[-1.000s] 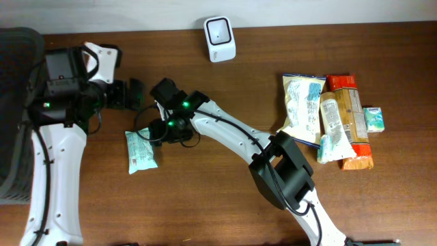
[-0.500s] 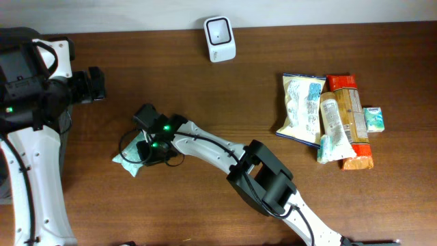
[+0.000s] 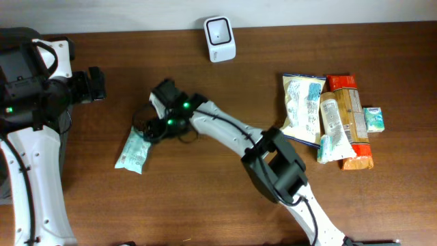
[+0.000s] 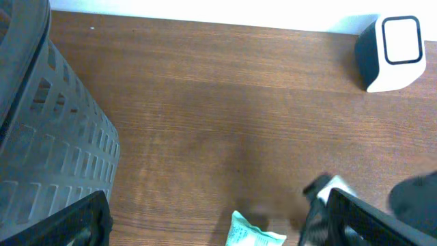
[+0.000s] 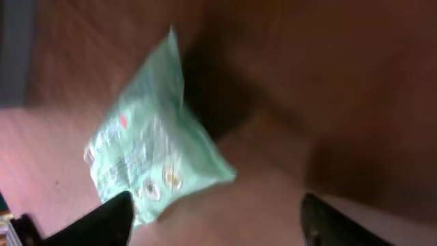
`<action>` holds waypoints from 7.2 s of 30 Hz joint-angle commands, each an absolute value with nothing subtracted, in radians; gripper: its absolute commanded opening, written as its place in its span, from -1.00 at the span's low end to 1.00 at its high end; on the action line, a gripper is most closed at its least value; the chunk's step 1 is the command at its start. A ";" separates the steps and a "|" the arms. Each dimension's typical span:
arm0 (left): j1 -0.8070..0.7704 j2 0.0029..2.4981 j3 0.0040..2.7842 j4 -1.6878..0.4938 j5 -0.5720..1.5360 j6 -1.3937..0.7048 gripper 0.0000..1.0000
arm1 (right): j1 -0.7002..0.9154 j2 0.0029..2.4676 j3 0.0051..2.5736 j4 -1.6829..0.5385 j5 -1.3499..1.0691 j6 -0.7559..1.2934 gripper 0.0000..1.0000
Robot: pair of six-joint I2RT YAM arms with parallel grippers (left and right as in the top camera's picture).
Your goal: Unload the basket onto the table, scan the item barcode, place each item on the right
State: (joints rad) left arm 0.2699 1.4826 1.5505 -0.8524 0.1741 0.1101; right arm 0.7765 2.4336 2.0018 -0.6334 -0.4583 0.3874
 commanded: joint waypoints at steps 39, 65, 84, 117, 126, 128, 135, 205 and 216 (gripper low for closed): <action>0.273 1.470 1.565 -0.854 0.167 0.098 0.98 | 0.464 2.284 1.994 -1.433 -0.313 0.212 -0.13; 0.273 1.470 1.565 -0.854 0.167 0.098 0.98 | 0.348 2.284 1.510 -0.988 -0.672 0.114 -0.35; 0.273 1.470 1.565 -0.854 0.167 0.098 0.98 | 0.319 1.554 1.599 -1.021 -0.695 0.102 -0.92; 0.273 1.470 1.565 -0.854 0.167 0.098 0.98 | 0.468 2.489 2.343 -0.072 0.503 -0.998 -0.92; 0.273 1.470 1.565 -0.854 0.167 0.098 0.98 | 0.435 2.542 2.326 -0.054 0.432 -0.987 -0.92; 0.273 1.470 1.565 -0.854 0.167 0.098 0.98 | 0.437 2.543 2.326 -0.074 0.430 -0.987 -0.92; 0.273 1.470 1.565 -0.854 0.167 0.098 0.98 | 0.447 2.543 2.326 -0.171 0.464 -0.987 -0.92; 0.273 1.470 1.565 -0.854 0.167 0.098 0.98 | 0.191 1.112 2.156 -1.531 0.218 0.027 0.97; 0.273 1.470 1.565 -0.854 0.167 0.098 0.98 | 0.043 0.230 0.389 -0.106 0.001 -0.016 0.97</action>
